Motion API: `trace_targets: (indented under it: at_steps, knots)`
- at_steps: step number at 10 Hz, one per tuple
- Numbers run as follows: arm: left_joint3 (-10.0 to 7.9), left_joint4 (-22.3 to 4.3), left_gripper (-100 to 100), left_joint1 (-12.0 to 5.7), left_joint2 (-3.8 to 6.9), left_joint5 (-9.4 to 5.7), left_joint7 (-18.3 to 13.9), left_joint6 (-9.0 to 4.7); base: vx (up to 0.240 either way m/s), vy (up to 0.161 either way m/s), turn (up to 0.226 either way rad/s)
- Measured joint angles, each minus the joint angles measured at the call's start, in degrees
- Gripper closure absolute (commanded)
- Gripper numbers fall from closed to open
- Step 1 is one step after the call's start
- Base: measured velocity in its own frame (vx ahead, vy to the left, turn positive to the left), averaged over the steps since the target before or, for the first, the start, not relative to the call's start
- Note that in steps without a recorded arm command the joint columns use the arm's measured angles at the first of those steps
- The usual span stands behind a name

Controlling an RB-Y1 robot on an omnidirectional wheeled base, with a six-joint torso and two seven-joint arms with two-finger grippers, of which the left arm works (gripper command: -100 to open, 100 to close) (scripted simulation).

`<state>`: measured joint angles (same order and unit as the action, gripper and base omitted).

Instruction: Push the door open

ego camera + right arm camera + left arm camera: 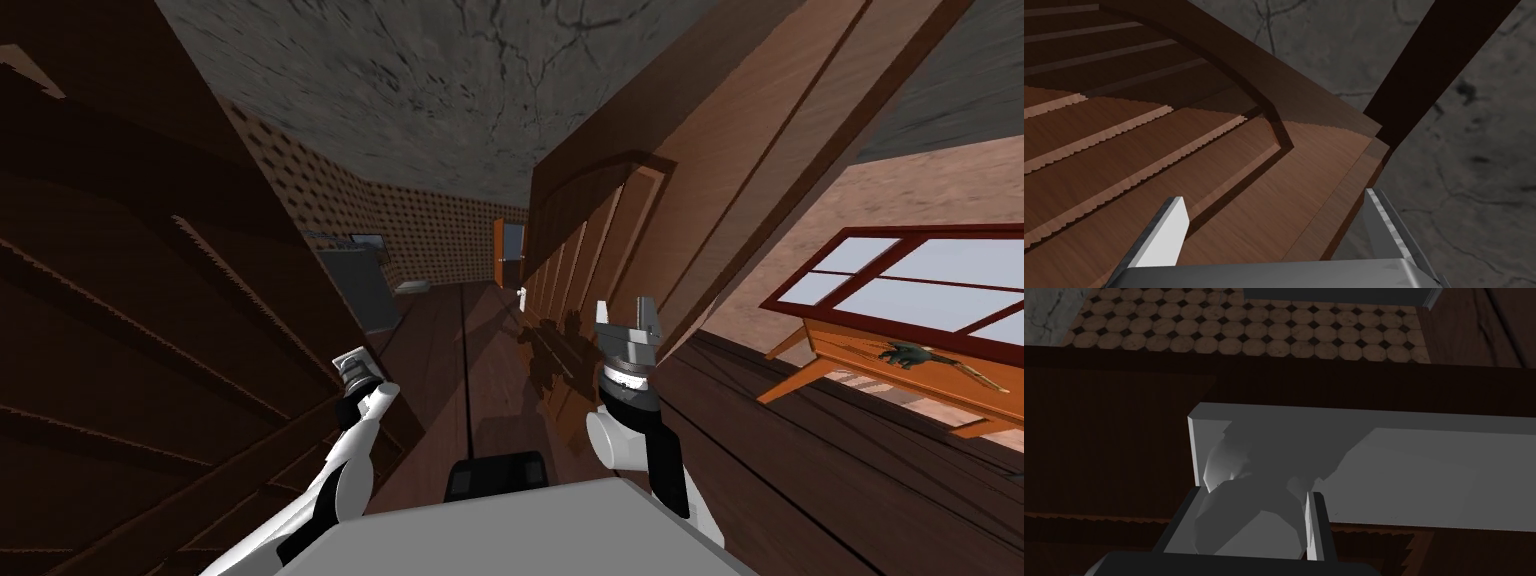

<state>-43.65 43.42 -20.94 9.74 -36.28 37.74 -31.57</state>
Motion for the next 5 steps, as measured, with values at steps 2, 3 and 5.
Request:
trace_targets:
  at_steps: [2, 3, 5]
  knots:
    - [-1.42, 0.10, 100, -0.03, 0.20, -0.84, 1.15, -0.79, 0.189, 0.072, 0.015]
    - [-2.82, 2.39, 100, 0.70, -0.52, -1.62, 2.72, 0.27, 0.130, 0.063, 0.025]
    - [-3.69, 0.45, 100, -0.06, 0.68, -2.17, 3.09, -0.98, 0.154, 0.067, 0.006]
